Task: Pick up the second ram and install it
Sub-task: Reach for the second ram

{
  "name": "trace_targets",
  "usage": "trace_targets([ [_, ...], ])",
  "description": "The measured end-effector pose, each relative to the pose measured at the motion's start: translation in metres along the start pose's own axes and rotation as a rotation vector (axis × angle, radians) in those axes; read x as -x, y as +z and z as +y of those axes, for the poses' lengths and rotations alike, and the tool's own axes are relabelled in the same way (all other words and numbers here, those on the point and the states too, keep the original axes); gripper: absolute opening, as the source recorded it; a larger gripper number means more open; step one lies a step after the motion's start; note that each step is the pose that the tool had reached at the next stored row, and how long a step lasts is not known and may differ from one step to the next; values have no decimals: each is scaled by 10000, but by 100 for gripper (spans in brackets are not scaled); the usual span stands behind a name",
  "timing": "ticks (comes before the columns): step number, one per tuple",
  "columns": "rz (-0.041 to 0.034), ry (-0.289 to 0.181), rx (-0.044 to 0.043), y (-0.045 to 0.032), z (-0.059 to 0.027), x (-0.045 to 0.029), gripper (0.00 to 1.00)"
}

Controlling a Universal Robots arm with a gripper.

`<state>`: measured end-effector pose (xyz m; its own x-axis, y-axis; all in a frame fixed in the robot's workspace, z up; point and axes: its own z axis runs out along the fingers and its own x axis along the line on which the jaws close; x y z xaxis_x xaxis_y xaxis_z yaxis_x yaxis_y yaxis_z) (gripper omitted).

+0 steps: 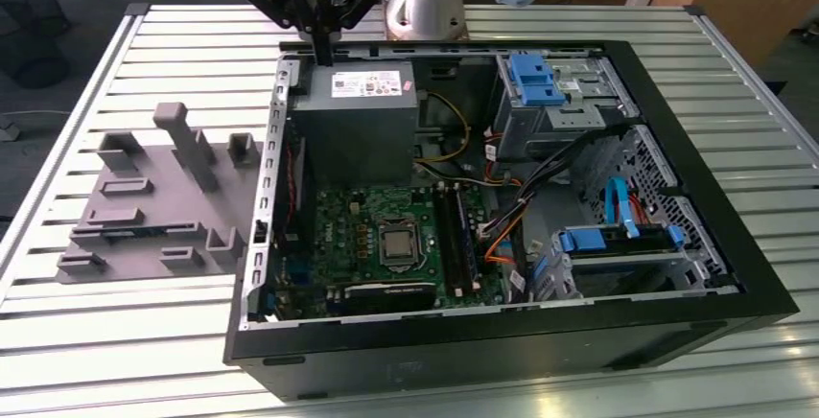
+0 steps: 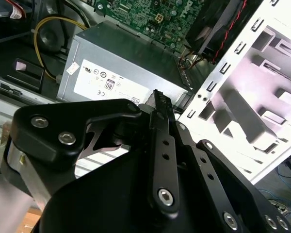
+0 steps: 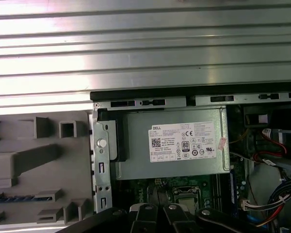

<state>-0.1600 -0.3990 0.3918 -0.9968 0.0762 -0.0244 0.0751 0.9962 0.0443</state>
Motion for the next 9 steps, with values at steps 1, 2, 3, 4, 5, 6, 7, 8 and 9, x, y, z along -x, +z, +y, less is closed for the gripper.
trace_targets([
  [1, 0, 0, 0, 0, 0, -5, 11],
  [2, 1, 0, 0, 1, 0, -9, 11],
  [3, 1, 0, 0, 1, -1, -14, 11],
  [4, 2, 0, 1, 2, -1, -18, 11],
  [5, 3, 0, 0, 2, -1, -22, 11],
  [6, 4, 0, 0, 3, -2, -26, 11],
  [7, 4, 0, 0, 3, -3, -31, 11],
  [8, 5, 0, 0, 4, -3, -36, 11],
  [9, 5, 0, 0, 4, -3, -41, 11],
])
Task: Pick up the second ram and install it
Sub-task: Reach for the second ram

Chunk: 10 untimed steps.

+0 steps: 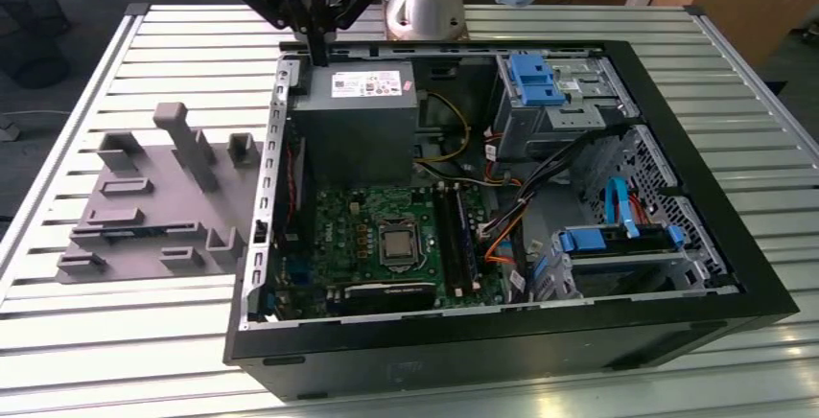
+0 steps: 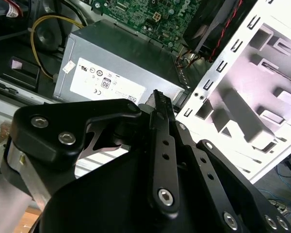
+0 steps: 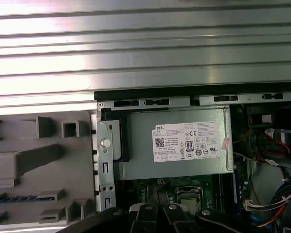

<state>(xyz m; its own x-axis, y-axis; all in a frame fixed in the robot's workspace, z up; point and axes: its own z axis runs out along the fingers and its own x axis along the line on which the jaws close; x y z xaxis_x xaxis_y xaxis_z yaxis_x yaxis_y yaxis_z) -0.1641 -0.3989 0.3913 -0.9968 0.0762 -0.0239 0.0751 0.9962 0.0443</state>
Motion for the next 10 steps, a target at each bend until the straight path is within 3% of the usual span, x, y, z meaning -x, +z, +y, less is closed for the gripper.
trace_targets([
  [10, 2, 0, 0, 4, -4, -54, 11],
])
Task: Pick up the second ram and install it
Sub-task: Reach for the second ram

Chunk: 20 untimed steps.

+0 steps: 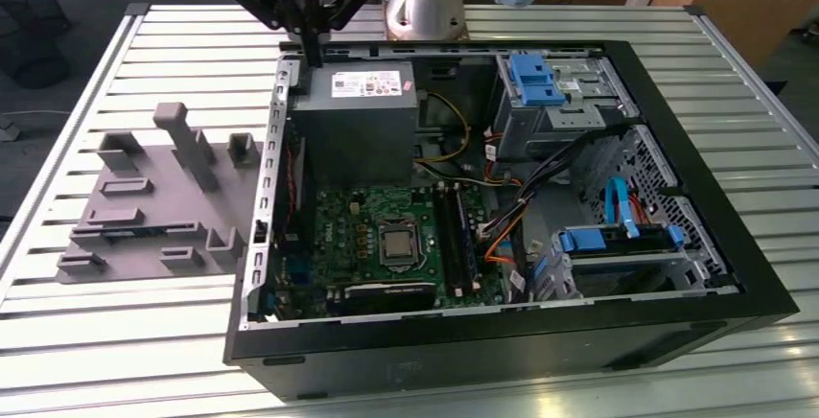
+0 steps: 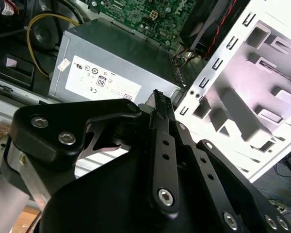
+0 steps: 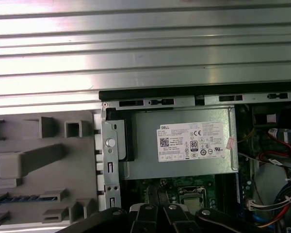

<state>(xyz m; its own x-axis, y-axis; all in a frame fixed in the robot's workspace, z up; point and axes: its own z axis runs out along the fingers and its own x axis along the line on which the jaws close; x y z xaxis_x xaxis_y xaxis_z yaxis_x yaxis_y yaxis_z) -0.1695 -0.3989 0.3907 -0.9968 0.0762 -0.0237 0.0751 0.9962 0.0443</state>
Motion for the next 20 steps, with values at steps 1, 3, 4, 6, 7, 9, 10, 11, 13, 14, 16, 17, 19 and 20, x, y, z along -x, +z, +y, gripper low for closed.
trace_targets([
  [1, 0, 0, 0, 0, 0, -5, 11],
  [3, 1, 0, -1, 1, -1, -15, 11],
  [4, 1, 1, 0, 1, -2, -21, 11],
  [6, 1, 1, 0, 2, -3, -32, 11],
  [7, 2, 0, 0, 3, -3, -37, 11],
  [9, 2, 1, 0, 4, -4, -47, 11],
  [10, 2, 1, 0, 4, -4, -53, 11],
  [11, 2, 0, 0, 5, -5, -58, 11],
  [13, 3, 0, 0, 5, -5, -70, 11],
  [14, 4, 0, -1, 5, -6, -75, 11],
  [16, 4, 0, 0, 7, -7, -85, 11],
  [17, 4, 0, 0, 7, -7, -91, 11],
  [19, 4, 0, 0, 8, -8, -103, 11],
  [20, 5, 0, 0, 8, -9, -108, 11],
])
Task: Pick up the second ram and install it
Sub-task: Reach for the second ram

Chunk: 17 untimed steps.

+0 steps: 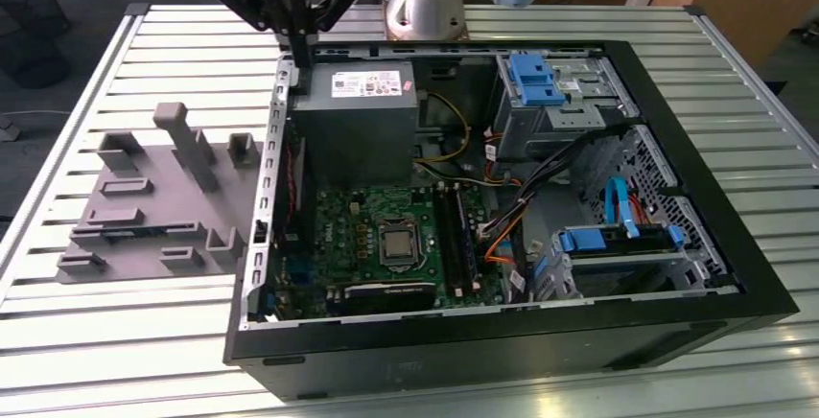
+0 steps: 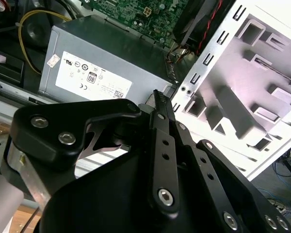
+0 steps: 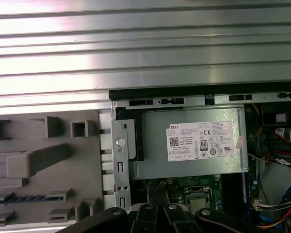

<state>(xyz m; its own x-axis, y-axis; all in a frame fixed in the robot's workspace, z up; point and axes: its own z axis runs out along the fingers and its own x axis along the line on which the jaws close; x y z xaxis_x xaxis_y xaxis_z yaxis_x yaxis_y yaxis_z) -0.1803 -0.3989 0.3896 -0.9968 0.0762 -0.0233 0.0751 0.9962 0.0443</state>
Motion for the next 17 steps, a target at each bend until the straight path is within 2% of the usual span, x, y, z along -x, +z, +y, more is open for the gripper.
trace_targets([
  [17, 14, 1, -1, 10, -7, -85, 11],
])
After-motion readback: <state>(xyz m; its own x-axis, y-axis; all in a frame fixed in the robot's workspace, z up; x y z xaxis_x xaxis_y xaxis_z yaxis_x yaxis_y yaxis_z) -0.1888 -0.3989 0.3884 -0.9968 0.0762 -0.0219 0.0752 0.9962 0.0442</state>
